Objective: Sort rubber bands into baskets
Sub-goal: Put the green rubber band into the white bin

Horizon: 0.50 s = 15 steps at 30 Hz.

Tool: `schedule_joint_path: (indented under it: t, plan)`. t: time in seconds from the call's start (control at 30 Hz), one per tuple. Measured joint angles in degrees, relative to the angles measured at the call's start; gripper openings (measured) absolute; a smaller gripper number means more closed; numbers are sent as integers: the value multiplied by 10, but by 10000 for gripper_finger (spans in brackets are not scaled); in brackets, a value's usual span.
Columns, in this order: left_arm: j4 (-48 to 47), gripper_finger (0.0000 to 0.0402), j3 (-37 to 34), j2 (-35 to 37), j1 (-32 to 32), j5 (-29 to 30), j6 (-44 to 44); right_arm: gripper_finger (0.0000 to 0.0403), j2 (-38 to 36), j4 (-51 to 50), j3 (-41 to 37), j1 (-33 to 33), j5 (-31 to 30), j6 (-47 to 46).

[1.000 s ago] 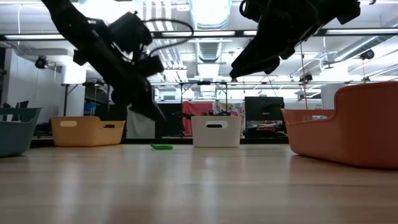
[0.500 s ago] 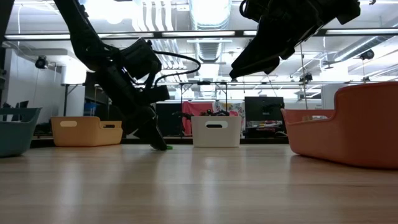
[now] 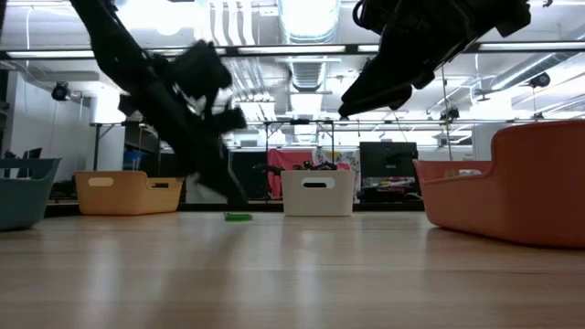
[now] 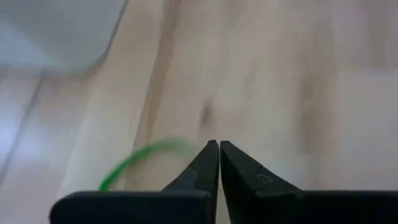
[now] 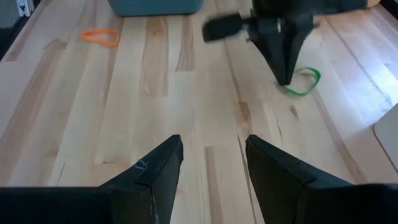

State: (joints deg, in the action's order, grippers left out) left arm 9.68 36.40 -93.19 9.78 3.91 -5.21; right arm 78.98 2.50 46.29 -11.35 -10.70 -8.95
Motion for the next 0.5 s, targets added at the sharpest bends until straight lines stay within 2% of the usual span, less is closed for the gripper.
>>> schedule_joint_path:
  t: [0.13,0.33,0.4,0.5]
  plan:
    - [8,0,0,48,-25,-30,3,171,5,27,-7,0,0,5]
    - [1,0,-2,107,-62,-32,9,171,32,65,-9,0,0,26]
    - [-24,1,-2,114,-62,-7,16,171,38,67,-9,0,0,26]
    - [-75,12,-2,111,-58,61,15,171,46,75,-9,0,0,23]
